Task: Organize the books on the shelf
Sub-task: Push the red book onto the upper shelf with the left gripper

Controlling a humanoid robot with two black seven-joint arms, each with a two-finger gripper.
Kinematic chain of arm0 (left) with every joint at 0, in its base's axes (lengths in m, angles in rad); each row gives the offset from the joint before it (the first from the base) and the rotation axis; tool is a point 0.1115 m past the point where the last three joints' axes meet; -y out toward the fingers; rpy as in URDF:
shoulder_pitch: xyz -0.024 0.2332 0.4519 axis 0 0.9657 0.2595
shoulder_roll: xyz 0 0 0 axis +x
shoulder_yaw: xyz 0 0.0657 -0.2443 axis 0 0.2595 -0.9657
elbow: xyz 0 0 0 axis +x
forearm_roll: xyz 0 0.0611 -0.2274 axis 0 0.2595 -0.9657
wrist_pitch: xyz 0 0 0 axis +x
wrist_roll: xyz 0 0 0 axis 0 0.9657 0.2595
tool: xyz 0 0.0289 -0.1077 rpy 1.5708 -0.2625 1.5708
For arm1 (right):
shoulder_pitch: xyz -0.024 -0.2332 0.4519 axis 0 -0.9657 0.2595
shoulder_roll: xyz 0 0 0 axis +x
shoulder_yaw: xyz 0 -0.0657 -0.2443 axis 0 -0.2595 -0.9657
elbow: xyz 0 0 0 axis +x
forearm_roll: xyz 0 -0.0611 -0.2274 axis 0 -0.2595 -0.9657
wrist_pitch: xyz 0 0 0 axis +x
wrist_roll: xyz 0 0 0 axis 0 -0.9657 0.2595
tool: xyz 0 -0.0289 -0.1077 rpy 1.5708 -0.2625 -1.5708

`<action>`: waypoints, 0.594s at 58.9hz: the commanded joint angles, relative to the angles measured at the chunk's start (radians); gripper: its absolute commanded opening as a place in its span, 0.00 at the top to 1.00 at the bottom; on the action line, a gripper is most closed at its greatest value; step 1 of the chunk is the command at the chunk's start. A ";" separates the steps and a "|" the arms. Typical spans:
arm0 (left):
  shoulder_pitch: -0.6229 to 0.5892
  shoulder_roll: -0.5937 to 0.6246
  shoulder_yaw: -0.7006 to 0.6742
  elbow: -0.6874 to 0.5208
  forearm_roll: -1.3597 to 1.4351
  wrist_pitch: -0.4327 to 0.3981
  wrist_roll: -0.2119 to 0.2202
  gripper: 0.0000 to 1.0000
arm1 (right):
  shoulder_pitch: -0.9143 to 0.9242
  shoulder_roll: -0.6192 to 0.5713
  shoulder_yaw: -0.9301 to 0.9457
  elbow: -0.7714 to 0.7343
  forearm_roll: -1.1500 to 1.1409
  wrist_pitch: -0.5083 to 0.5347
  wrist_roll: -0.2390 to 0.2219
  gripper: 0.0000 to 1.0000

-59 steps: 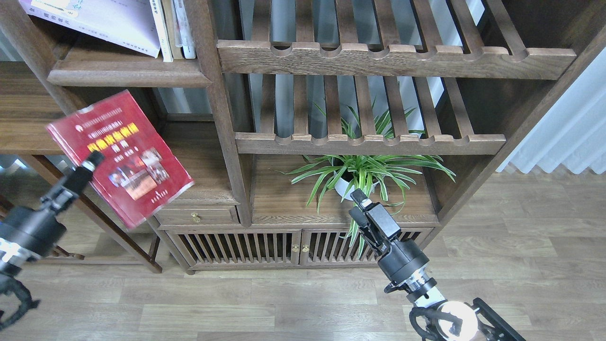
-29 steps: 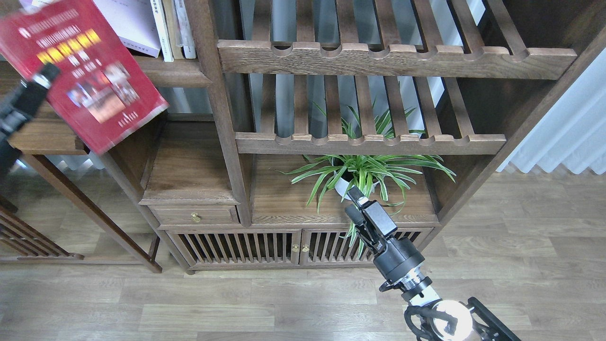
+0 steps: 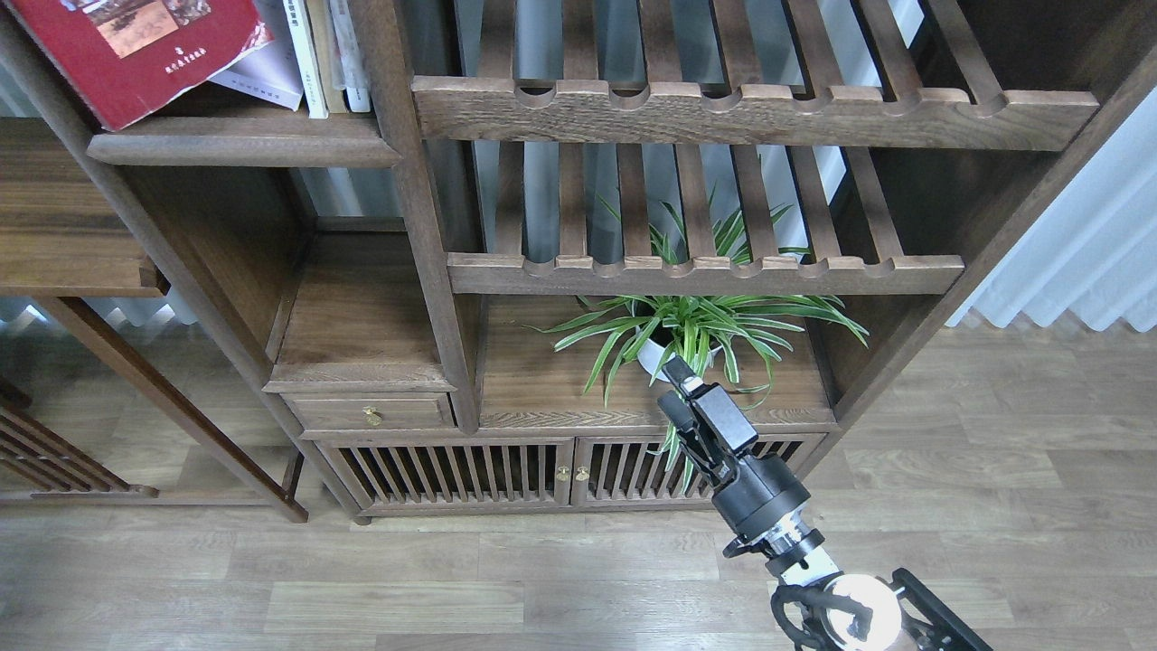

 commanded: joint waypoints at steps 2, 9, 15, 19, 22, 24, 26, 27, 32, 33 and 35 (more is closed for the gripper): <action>-0.088 -0.027 0.015 0.054 0.034 0.000 0.011 0.96 | 0.000 0.000 0.000 0.000 0.000 0.000 0.000 0.03; -0.138 -0.029 0.018 0.096 0.077 0.000 0.011 0.96 | 0.002 0.000 0.000 0.000 0.000 0.000 0.000 0.03; -0.185 -0.052 0.033 0.141 0.108 0.000 0.010 0.96 | 0.002 0.000 -0.002 0.000 0.000 0.000 0.000 0.03; -0.231 -0.094 0.041 0.185 0.126 0.000 0.008 0.96 | 0.003 0.000 -0.002 0.000 0.000 0.000 0.000 0.03; -0.259 -0.136 0.044 0.220 0.143 0.000 0.005 0.96 | 0.005 0.000 -0.002 0.000 0.000 0.000 0.000 0.03; -0.276 -0.169 0.043 0.240 0.152 0.000 0.004 0.96 | 0.005 0.000 -0.002 0.000 0.000 0.000 0.000 0.03; -0.287 -0.196 0.040 0.256 0.161 0.000 0.004 0.96 | 0.005 0.000 -0.002 0.000 0.000 0.000 0.000 0.03; -0.288 -0.202 0.040 0.259 0.163 0.000 0.004 0.96 | 0.005 0.000 -0.002 0.000 0.000 0.000 0.000 0.03; -0.300 -0.254 0.030 0.300 0.189 0.000 0.004 0.96 | 0.006 0.000 0.000 0.000 0.000 0.000 0.000 0.03; -0.303 -0.256 0.030 0.302 0.192 0.000 0.004 0.96 | 0.006 0.000 0.000 0.000 0.000 0.000 0.000 0.03; -0.314 -0.266 0.029 0.321 0.207 0.000 0.002 0.96 | 0.006 0.000 0.000 0.000 0.000 0.000 0.000 0.03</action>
